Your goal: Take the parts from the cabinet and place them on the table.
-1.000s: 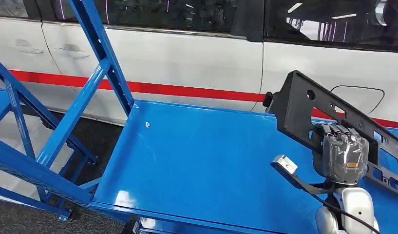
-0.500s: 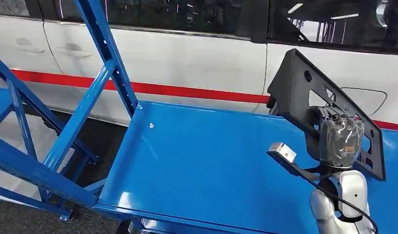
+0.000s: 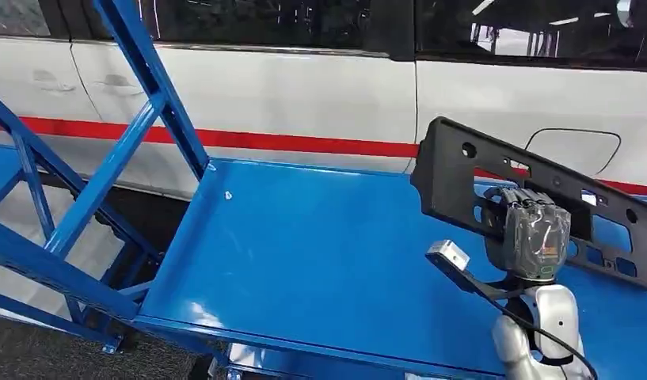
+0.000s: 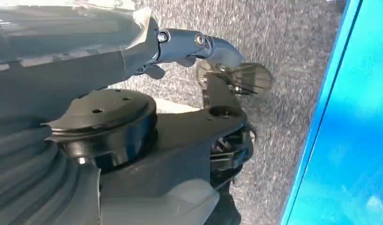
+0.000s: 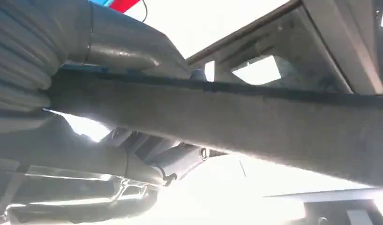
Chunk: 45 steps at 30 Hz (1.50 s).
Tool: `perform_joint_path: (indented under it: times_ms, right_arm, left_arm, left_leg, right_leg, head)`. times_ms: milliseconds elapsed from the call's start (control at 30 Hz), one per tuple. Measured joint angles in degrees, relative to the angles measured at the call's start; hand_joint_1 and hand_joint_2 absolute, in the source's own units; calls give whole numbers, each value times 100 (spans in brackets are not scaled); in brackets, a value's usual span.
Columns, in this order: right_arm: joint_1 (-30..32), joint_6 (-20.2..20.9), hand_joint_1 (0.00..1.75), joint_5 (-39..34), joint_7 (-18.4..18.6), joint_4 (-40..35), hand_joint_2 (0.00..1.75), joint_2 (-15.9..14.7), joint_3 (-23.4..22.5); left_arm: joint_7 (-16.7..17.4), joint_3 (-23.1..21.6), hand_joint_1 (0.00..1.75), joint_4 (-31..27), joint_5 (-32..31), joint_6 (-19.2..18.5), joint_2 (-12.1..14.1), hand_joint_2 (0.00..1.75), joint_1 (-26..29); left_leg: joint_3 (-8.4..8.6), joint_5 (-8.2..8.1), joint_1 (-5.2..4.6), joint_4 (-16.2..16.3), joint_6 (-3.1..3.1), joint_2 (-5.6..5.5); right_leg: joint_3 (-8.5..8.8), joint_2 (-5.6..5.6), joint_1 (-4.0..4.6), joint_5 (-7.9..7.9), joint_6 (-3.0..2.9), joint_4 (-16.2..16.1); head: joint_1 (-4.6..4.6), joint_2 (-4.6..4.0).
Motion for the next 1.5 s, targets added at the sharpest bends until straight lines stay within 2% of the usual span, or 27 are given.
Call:
perform_joint_path:
  times_ms: [67, 133, 233, 267, 400, 433, 467, 500, 567, 633, 667, 733, 767, 800, 867, 933, 1000, 1067, 1100, 1133, 1167, 1233, 1267, 1300, 1433, 1467, 1500]
  right_arm:
    - [5, 0, 175, 0, 0, 20, 175, 20, 0]
    - [33, 0, 175, 0, 0, 41, 175, 24, 0]
    - [38, 0, 175, 0, 0, 46, 175, 40, 0]
    - [40, 0, 175, 0, 0, 46, 175, 44, -2]
    - [46, -20, 175, -7, -42, 50, 175, 116, -33]
    - [45, -22, 175, -9, -48, 52, 175, 129, -39]
    - [47, -35, 175, -13, -52, 61, 175, 146, -46]
    - [35, -37, 175, -13, -66, 68, 175, 158, -55]
    - [59, -44, 175, -13, -98, 79, 175, 195, -81]
    - [90, -44, 175, -11, -118, 79, 175, 238, -96]
    - [93, -44, 175, -9, -140, 79, 175, 260, -111]
    - [89, -50, 175, -18, -190, 76, 175, 300, -151]
    - [85, -55, 175, -26, -212, 74, 175, 317, -168]
    - [88, -61, 175, -37, -227, 70, 175, 337, -175]
    - [108, -70, 175, -57, -243, 55, 175, 358, -199]
    - [97, -72, 175, -61, -260, 44, 175, 387, -201]
    - [63, -98, 175, -63, -271, 20, 175, 400, -216]
    - [63, -122, 175, -63, -278, -2, 175, 407, -232]
    - [64, -122, 175, -63, -280, -4, 175, 407, -234]
    - [66, -125, 175, -63, -282, -4, 175, 407, -234]
    - [66, -125, 175, -63, -284, -4, 175, 407, -236]
    - [67, -127, 175, -63, -284, -15, 175, 407, -243]
    - [67, -127, 175, -61, -284, -31, 175, 407, -256]
    - [71, -129, 175, -61, -284, -50, 175, 407, -264]
    - [90, -136, 175, -61, -284, -61, 175, 407, -278]
    - [101, -135, 175, -63, -284, -61, 175, 404, -286]
    - [109, -135, 175, -61, -286, -61, 175, 402, -299]
  left_arm:
    - [0, -11, 0, 0, 0, 0, 0, 175, 3]
    - [0, -35, 0, 0, 0, 0, 0, 175, 5]
    - [0, -44, 0, 0, 0, 0, 2, 175, -2]
    - [0, -44, 0, 0, 0, 0, 24, 175, -17]
    - [-7, -50, 0, -2, -2, 28, 48, 175, -29]
    - [-20, -52, 0, -2, -2, 48, 40, 175, -32]
    - [-35, -53, 0, -2, -2, 55, 41, 175, -46]
    - [-55, -53, 0, -4, -2, 63, 55, 175, -54]
    - [-66, -53, 0, -4, -2, 72, 59, 175, -56]
    - [-79, -53, 0, -4, -2, 98, 66, 175, -57]
    - [-90, -53, 0, -4, -2, 103, 68, 175, -57]
    - [-118, -53, 0, -4, -2, 111, 81, 175, -66]
    - [-125, -53, 0, -2, -2, 111, 94, 175, -80]
    - [-133, -53, 0, -4, -2, 114, 112, 175, -99]
    - [-142, -55, 0, -4, -2, 114, 129, 175, -102]
    - [-153, -55, 0, 2, -2, 118, 162, 175, -96]
    - [-157, -57, 0, 0, -2, 118, 168, 175, -96]
    - [-162, -57, 0, 0, -2, 120, 170, 175, -96]
    - [-162, -59, 0, 0, -2, 120, 170, 175, -95]
    - [-162, -59, 0, 0, -2, 120, 170, 175, -95]
    - [-164, -61, 0, 0, -2, 120, 173, 175, -96]
    - [-171, -64, 0, 0, -2, 120, 177, 175, -100]
    - [-175, -66, 0, 0, -2, 120, 177, 175, -107]
    - [-177, -66, 0, 0, -2, 118, 188, 175, -118]
    - [-190, -74, 0, 0, -2, 114, 192, 175, -118]
    - [-190, -74, 0, -2, -2, 111, 181, 175, -127]
    - [-190, -77, 0, -4, -4, 111, 188, 175, -135]
  left_leg:
    - [-308, -448, 3, 847, -21, 6]
    - [-312, -449, 1, 1069, 19, 8]
    - [520, 104, -59, -205, 223, -1]
    - [741, 52, -106, -594, 328, -4]
    - [711, 186, -225, -666, 380, 10]
    - [747, 315, -143, -830, 395, 32]
    - [731, 380, -150, -874, 366, 52]
    - [675, 434, -147, -887, 437, 57]
    - [547, 523, -160, -878, 417, 56]
    - [411, 594, -160, -844, 401, 57]
    - [348, 618, -153, -812, 387, 57]
    - [223, 654, -134, -717, 339, 56]
    - [165, 663, -139, -650, 321, 56]
    - [94, 680, -165, -602, 287, 45]
    - [79, 749, -168, -588, 205, 44]
    - [27, 789, -146, -597, 145, 28]
    - [-109, 295, -106, -263, 39, 25]
    - [-339, -319, -63, 556, -37, 26]
    - [-424, -473, -36, 950, -63, 27]
    - [-413, -438, -17, 1116, -75, 27]
    - [-288, -268, -1, 1054, -78, 28]
    - [242, 107, 7, 387, -50, 27]
    - [626, 173, 3, -139, -4, 21]
    - [941, 42, -31, -598, 38, 12]
    - [937, 151, -137, -846, 197, 9]
    - [927, 282, -57, -948, 252, 59]
    - [830, 362, -85, -979, 310, 53]
  right_leg:
    - [-75, -20, 37, 45, -61, 4]
    - [-140, -29, 87, 89, -80, 5]
    - [-170, -27, 154, 141, -80, 3]
    - [-167, -32, 124, 162, -80, 1]
    - [-193, -54, 81, 289, 110, -52]
    - [-209, -55, 124, 277, 136, -33]
    - [-309, -53, 125, 155, 119, 63]
    - [-405, -46, 125, -109, 57, 343]
    - [-676, -45, 123, -578, 12, 1211]
    - [-714, -45, 121, -654, 87, 1569]
    - [-551, -47, 114, -556, 154, 1388]
    - [99, -51, 99, -231, 281, 407]
    - [342, -56, 94, -293, 261, -52]
    - [416, -26, 152, -279, 197, -76]
    - [327, -23, 137, -235, 144, -60]
    - [237, -31, 86, -143, 4, -89]
    - [163, -45, 83, -41, -143, -90]
    - [32, -53, 89, 61, -168, -87]
    - [-47, -55, 90, 121, -162, -84]
    - [-114, -55, 90, 173, -153, -81]
    - [-181, -55, 87, 224, -138, -80]
    - [-282, -50, 80, 317, -93, -80]
    - [-306, -46, 73, 353, -53, -79]
    - [-330, -47, 85, 388, -22, -77]
    - [-335, -73, 46, 623, 196, -209]
    - [-404, -78, 33, 560, 198, -171]
    - [-530, -69, 74, 287, 122, 0]
  head:
    - [-9, 0]
    - [-13, 0]
    - [-13, 0]
    - [-7, 0]
    - [-31, 0]
    - [-16, 0]
    - [-18, 0]
    - [24, 0]
    - [30, 0]
    - [33, 0]
    - [33, 0]
    - [30, 0]
    - [39, 0]
    - [46, 0]
    - [39, 0]
    - [13, 0]
    - [-35, 0]
    - [-53, 0]
    - [-48, 0]
    - [-53, 0]
    - [-53, 0]
    - [-53, 0]
    - [-55, 0]
    - [-48, 0]
    - [-48, 0]
    - [-53, 0]
    - [-20, 0]
